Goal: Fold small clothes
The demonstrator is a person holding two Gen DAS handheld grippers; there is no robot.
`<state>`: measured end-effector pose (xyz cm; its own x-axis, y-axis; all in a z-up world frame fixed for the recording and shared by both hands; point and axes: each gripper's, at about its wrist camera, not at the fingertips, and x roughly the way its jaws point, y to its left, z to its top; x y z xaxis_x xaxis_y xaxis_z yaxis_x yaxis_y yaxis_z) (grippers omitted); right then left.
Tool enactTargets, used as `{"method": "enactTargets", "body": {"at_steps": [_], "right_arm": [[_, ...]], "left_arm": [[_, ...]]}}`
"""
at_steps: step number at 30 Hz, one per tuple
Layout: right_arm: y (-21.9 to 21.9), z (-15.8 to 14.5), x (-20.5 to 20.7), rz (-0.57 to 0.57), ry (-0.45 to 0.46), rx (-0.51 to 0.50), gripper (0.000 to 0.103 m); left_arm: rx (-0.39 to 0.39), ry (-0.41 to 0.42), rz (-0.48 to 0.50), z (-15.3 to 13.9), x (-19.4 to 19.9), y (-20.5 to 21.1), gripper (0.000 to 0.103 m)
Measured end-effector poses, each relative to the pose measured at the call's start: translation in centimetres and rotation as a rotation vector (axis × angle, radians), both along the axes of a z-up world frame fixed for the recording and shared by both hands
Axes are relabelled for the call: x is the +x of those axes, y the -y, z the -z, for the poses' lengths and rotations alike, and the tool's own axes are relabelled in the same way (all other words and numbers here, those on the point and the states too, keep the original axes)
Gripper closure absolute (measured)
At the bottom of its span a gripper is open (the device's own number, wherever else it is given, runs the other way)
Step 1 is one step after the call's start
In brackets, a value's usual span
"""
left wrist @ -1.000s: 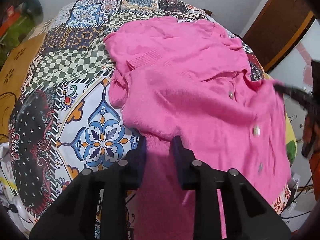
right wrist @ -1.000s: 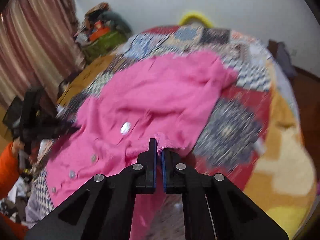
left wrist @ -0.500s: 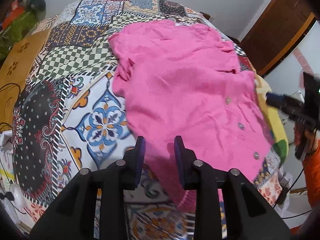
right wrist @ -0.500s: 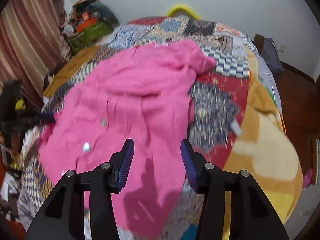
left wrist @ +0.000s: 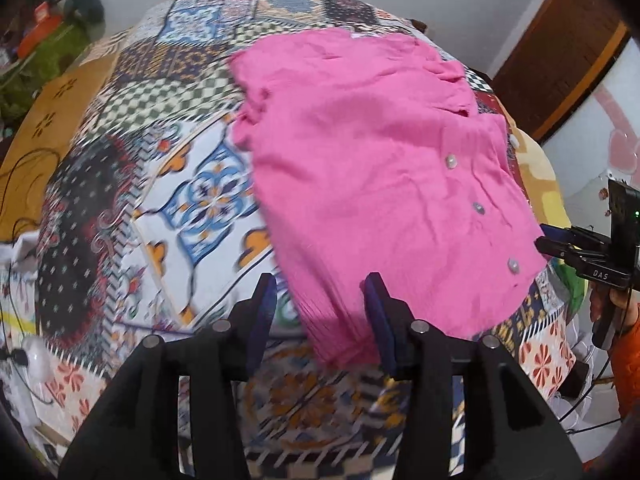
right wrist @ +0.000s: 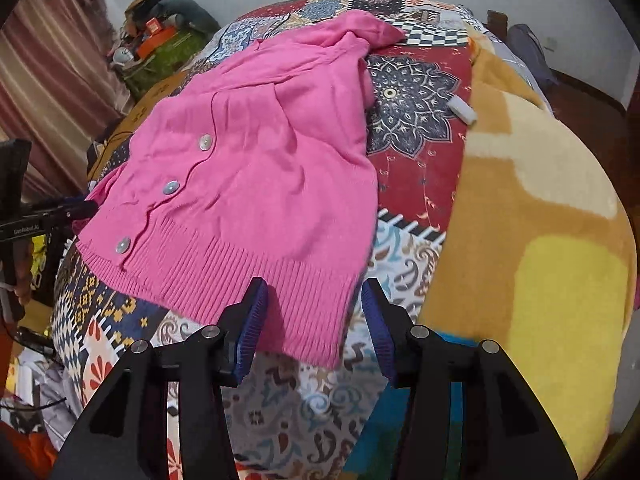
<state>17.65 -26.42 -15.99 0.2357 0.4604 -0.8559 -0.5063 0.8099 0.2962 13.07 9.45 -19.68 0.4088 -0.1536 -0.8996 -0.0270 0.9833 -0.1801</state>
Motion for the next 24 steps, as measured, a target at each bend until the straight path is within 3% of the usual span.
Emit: {"method": "enactTargets", "body": {"at_steps": [4,6,7,8,9,14,24], "right_arm": [[0.2,0.3,-0.5,-0.002,-0.014,0.02,0.058],[0.2,0.5,-0.6,-0.002,-0.025,0.047,0.07],[0.1,0.5,-0.7,-0.008,-0.028,0.057,0.074],[0.1,0.4,-0.8,-0.012,-0.027,0.062,0.086],[-0.1,0.3,-0.9,-0.018,-0.026,0.068,0.096],[-0.9,-2.0,-1.2,-0.059,0.04,0.086,0.096],[-1.6,-11.1,2.1,-0.055,0.263,0.185,0.097]], "left_arm": [[-0.061,-0.018,-0.022,0.4,-1.2,-1.4,0.073],[-0.094,-0.011,-0.023,0.4,-1.5,-1.6,0.091],[-0.095,-0.007,-0.022,0.3,-1.6,-1.6,0.094],[-0.086,0.002,-0.023,0.2,-1.6,-1.5,0.096],[-0.082,0.008,-0.019,0.0,-1.6,-1.4,0.097],[-0.058,0.108,-0.001,-3.0,-1.9,-1.0,0.097],[-0.055,0.354,-0.024,-13.0,1.3,-1.9,0.097]]}}
